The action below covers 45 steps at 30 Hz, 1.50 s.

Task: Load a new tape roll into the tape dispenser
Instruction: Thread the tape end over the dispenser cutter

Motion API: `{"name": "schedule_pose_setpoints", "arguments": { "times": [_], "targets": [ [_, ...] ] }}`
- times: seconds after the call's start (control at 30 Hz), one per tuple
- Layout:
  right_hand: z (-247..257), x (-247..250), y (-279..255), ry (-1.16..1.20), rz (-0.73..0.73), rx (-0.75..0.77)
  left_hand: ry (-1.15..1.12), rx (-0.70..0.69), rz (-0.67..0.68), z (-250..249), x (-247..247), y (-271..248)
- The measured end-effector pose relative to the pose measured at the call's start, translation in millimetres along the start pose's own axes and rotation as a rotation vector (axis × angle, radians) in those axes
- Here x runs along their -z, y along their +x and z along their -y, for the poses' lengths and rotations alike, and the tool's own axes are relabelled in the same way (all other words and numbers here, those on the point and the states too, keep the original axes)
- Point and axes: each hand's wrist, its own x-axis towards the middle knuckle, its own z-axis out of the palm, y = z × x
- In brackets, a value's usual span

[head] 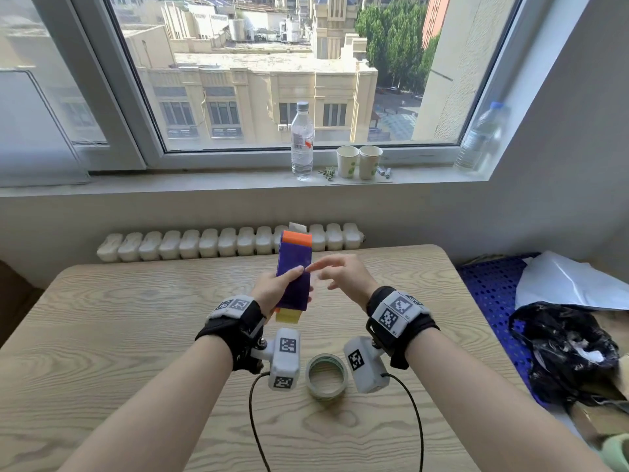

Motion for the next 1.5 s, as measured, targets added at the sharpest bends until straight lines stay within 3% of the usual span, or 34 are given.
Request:
{"name": "schedule_pose_setpoints", "arguments": {
  "times": [0.13, 0.37, 0.53, 0.73, 1.13, 1.5],
  "targets": [
    [2, 15, 14, 0.023, -0.244, 0.026, 0.197, -0.048, 0.068, -3, 2, -6],
    [17, 32, 22, 0.181, -0.148, -0.062, 0.451, -0.058, 0.180, -10, 7, -15],
    [12, 39, 23, 0.164, -0.203, 0.006, 0.449, -0.056, 0.227, -13, 7, -21],
    [5, 46, 27, 0.135, -0.272, -0.019, 0.476, -0.052, 0.289, -18, 14, -25],
    [6, 40, 18, 0.016, -0.250, 0.078, 0.657, -0.078, 0.182, -22, 17, -20],
    [4, 27, 12, -0.241, -0.283, 0.249, 0.753, -0.096, 0.075, -22, 13, -17]
  ]
}}
